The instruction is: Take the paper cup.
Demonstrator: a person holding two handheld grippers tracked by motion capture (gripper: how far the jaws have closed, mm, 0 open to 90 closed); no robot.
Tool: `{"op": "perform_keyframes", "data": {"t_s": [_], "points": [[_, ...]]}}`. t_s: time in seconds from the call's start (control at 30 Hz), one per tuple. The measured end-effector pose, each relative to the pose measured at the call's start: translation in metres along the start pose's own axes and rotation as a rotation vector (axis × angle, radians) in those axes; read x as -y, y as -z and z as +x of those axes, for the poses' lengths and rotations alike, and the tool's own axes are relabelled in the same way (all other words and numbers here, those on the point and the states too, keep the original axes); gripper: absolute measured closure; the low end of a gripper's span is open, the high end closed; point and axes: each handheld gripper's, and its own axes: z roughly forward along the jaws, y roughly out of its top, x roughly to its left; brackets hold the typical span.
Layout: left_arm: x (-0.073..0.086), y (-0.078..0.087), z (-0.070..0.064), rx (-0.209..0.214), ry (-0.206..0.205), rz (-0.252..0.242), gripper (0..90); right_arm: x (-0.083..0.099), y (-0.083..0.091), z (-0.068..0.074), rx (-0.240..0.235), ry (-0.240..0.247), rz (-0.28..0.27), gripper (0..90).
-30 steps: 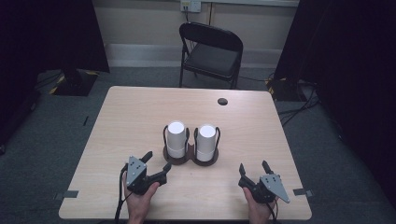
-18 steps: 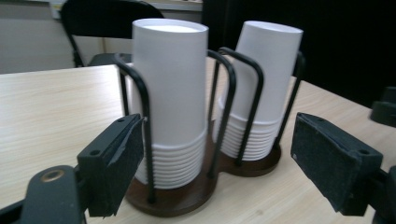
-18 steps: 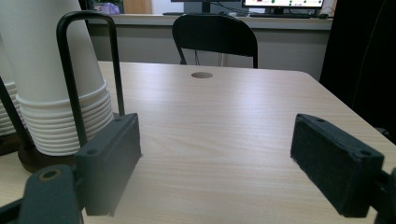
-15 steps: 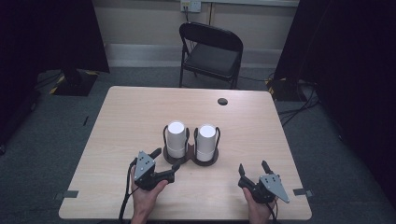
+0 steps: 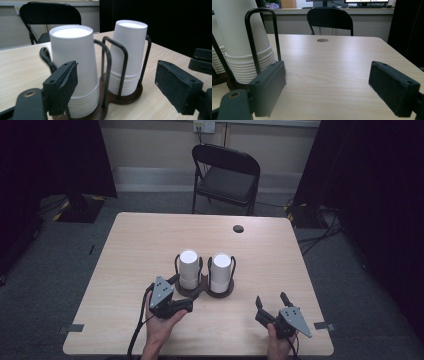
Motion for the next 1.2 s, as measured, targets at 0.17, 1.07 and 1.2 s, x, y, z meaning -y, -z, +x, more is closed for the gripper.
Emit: {"op": "perform_keyframes", "data": {"t_s": [0.17, 1.07, 1.2], "points": [[-0.008, -0.007, -0.007, 0.016, -0.05, -0.01, 18.3, -0.001, -0.001, 0.001, 0.005, 0.011, 0.016, 13.2], [-0.042, -0.042, -0.015, 0.118, -0.092, 0.007, 20.9, -0.001, -0.004, 0.001, -0.014, 0.013, 0.04, 13.2], [-0.045, -0.048, -0.014, 0.14, -0.084, 0.007, 22.3, -0.002, -0.004, 0.001, -0.019, 0.016, 0.045, 13.2]]}}
